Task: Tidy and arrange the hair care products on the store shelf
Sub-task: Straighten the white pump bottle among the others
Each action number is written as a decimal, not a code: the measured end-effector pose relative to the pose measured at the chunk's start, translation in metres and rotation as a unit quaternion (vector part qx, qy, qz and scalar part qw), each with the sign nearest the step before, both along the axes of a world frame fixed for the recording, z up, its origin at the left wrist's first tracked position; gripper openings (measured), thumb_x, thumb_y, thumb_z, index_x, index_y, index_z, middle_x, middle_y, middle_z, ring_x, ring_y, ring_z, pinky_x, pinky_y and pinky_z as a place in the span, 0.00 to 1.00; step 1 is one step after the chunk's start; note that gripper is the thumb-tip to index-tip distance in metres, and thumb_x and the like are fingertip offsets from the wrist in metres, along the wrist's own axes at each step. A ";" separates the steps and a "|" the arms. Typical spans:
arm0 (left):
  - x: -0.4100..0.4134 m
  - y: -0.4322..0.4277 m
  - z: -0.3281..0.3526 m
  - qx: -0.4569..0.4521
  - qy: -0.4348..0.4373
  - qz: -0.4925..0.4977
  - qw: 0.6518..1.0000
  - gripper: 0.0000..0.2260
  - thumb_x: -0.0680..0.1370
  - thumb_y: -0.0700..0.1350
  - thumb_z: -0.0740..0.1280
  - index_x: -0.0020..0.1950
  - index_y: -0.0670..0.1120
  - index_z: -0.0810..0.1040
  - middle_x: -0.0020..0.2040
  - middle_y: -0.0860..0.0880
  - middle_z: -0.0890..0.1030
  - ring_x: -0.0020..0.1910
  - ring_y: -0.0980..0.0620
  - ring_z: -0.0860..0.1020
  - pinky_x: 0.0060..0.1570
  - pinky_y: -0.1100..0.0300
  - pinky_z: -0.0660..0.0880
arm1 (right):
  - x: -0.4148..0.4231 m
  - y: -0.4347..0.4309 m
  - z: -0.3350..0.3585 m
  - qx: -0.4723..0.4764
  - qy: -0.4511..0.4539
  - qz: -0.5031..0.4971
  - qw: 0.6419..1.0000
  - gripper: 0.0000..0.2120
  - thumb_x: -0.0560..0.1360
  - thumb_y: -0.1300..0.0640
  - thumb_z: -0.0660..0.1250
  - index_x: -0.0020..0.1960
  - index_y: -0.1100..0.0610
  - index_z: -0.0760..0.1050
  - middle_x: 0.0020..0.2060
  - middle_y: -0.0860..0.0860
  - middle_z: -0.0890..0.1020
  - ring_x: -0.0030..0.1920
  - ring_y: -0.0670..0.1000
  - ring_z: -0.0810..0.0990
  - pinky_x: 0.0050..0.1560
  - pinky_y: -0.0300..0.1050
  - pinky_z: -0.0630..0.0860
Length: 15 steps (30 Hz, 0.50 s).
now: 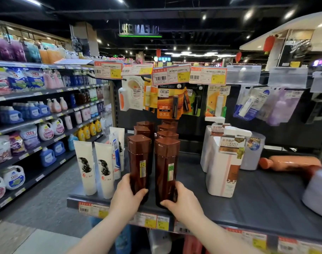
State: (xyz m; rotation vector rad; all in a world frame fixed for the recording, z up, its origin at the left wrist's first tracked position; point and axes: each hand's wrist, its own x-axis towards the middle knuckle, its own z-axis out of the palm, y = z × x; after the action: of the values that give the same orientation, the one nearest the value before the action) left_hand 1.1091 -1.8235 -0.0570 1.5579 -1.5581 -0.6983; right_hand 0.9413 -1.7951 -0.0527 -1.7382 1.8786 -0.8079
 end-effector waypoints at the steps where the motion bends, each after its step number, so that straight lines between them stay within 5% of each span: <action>1: 0.001 -0.001 0.000 0.000 0.000 -0.003 1.000 0.27 0.71 0.49 0.71 0.67 0.51 0.65 0.63 0.49 0.75 0.60 0.49 0.74 0.60 0.51 0.73 | 0.001 0.000 0.000 0.000 0.000 -0.003 1.000 0.27 0.70 0.47 0.71 0.65 0.50 0.67 0.59 0.47 0.79 0.58 0.49 0.78 0.56 0.43 0.76; 12: 0.012 0.011 0.001 -0.042 -0.017 -0.024 0.999 0.36 0.72 0.47 0.71 0.74 0.50 0.55 0.71 0.48 0.64 0.71 0.49 0.63 0.69 0.50 0.63 | 0.002 0.012 0.001 -0.006 -0.043 -0.021 0.999 0.30 0.71 0.52 0.71 0.70 0.51 0.63 0.64 0.48 0.75 0.64 0.48 0.74 0.59 0.38 0.70; 15: 0.017 0.022 0.001 -0.127 -0.034 -0.028 0.991 0.30 0.72 0.46 0.70 0.71 0.50 0.61 0.64 0.49 0.69 0.64 0.56 0.68 0.65 0.58 0.67 | 0.001 0.023 0.000 -0.061 -0.028 -0.048 0.997 0.26 0.72 0.53 0.69 0.68 0.50 0.65 0.62 0.46 0.73 0.63 0.47 0.73 0.58 0.38 0.69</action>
State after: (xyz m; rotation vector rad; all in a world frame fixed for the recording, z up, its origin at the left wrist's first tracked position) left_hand 1.1258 -1.8020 -0.0562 1.3660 -1.6753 -0.4589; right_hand 0.9418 -1.7719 -0.0528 -1.6879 1.9233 -1.0172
